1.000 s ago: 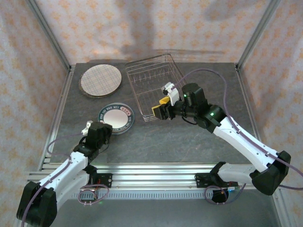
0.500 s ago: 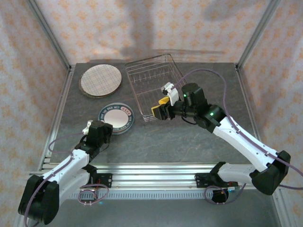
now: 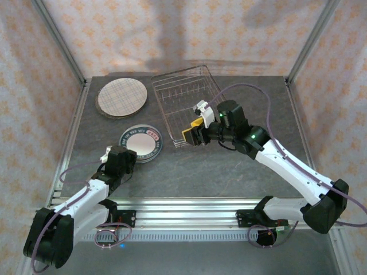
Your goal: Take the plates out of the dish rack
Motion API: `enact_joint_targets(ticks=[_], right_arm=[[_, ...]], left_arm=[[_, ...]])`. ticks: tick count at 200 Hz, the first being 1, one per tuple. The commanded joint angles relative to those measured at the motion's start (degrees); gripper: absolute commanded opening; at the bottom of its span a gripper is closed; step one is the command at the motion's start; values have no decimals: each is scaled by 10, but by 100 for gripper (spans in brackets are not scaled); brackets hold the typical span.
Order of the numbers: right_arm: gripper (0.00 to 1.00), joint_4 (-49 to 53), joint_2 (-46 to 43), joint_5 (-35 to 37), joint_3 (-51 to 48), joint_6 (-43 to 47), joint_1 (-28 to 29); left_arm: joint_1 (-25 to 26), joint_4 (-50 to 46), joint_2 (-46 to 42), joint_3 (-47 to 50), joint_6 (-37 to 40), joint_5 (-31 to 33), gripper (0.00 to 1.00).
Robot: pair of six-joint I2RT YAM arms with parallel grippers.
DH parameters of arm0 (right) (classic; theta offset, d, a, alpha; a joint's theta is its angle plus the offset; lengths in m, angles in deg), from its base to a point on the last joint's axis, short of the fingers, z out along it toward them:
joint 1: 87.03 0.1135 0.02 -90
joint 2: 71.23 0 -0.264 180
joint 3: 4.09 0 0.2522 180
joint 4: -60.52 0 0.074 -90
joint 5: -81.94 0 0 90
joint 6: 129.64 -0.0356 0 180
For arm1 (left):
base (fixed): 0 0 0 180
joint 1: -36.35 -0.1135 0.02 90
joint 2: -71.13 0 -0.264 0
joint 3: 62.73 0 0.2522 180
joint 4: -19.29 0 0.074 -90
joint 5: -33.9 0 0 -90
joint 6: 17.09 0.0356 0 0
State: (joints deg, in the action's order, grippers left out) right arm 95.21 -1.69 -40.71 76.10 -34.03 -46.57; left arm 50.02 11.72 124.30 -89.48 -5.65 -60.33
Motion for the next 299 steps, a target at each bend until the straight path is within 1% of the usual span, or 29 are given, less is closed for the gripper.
enact_joint_targets(ticks=[1, 30, 50, 70, 97, 119, 143, 158, 173, 261, 299], right_arm=[[61, -17, 0, -6, 20, -6, 4], [61, -14, 3, -4, 25, -6, 4], [61, -13, 6, -5, 26, -7, 4], [61, -13, 9, -4, 28, -8, 4], [61, -12, 12, -3, 31, -9, 4], [61, -11, 15, -3, 32, -9, 4], [61, -12, 17, -4, 34, -9, 4], [61, -13, 18, -8, 34, -9, 4], [61, -13, 19, -10, 34, -10, 4], [61, -11, 22, -6, 37, -12, 4], [61, -11, 23, -5, 38, -14, 3]], left_arm=[[-7, 21, 5, -1, 6, -6, 6], [-9, 20, 10, -2, 6, -10, 8], [-12, 14, 11, -5, 10, -12, 12], [-13, 10, 12, -6, 11, -15, 13], [-15, 4, 12, -5, 12, -18, 18], [-16, -3, 11, -7, 13, -20, 20], [-18, -20, 8, -15, 16, -23, 24], [-18, -35, 6, -24, 19, -24, 30], [-18, -57, 6, -35, 23, -25, 32], [-19, -138, 35, -86, 52, -43, 35], [-19, -153, 59, -104, 63, -55, 37]])
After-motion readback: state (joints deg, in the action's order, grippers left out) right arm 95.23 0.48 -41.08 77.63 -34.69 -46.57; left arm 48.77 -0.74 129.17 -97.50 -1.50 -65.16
